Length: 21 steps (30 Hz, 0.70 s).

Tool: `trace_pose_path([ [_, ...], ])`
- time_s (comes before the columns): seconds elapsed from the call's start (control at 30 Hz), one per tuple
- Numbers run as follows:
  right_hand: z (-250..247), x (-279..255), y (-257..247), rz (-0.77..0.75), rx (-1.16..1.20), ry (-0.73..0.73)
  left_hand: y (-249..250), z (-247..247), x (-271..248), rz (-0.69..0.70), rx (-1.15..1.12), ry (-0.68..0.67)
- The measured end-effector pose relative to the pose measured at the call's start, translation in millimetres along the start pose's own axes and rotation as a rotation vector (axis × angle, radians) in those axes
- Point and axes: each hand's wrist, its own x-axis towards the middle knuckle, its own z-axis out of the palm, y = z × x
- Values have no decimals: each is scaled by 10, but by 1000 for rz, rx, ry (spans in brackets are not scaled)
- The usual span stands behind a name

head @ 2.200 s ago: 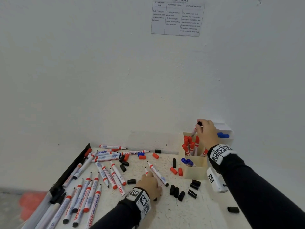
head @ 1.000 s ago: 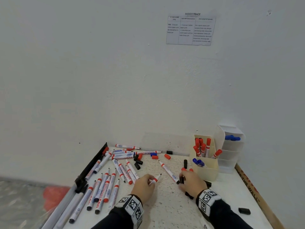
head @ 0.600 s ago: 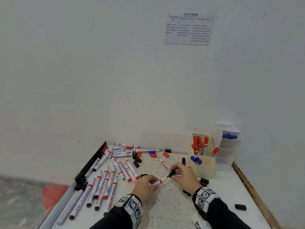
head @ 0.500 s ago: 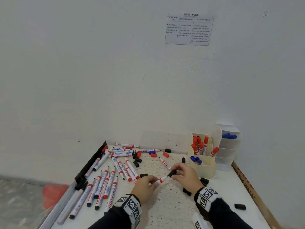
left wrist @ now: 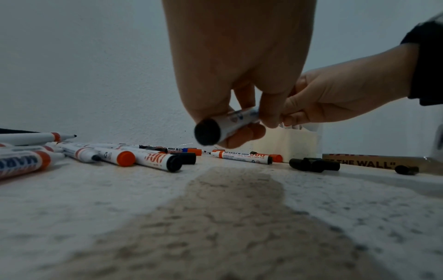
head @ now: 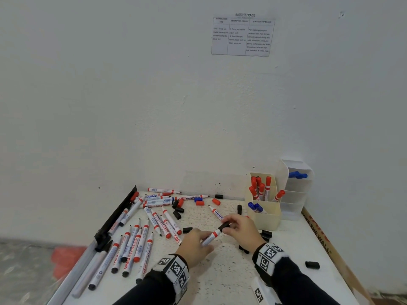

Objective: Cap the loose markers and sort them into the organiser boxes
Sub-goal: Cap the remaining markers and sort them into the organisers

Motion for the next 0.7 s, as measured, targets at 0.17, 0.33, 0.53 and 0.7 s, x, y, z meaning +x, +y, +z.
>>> trace_pose_path([
  [0.17, 30, -46, -92, 46, -9, -20, 11, 18, 22, -3, -140, 90],
  [0.33, 13, -35, -215, 82, -47, 84, 188, 61, 8, 61, -133, 2],
  [0.53, -34, 13, -329, 36, 42, 68, 401, 16, 40, -173, -667, -280],
  [0.7, -243, 41, -364, -96, -12, -27, 404, -52, 212, -171, -784, -443],
])
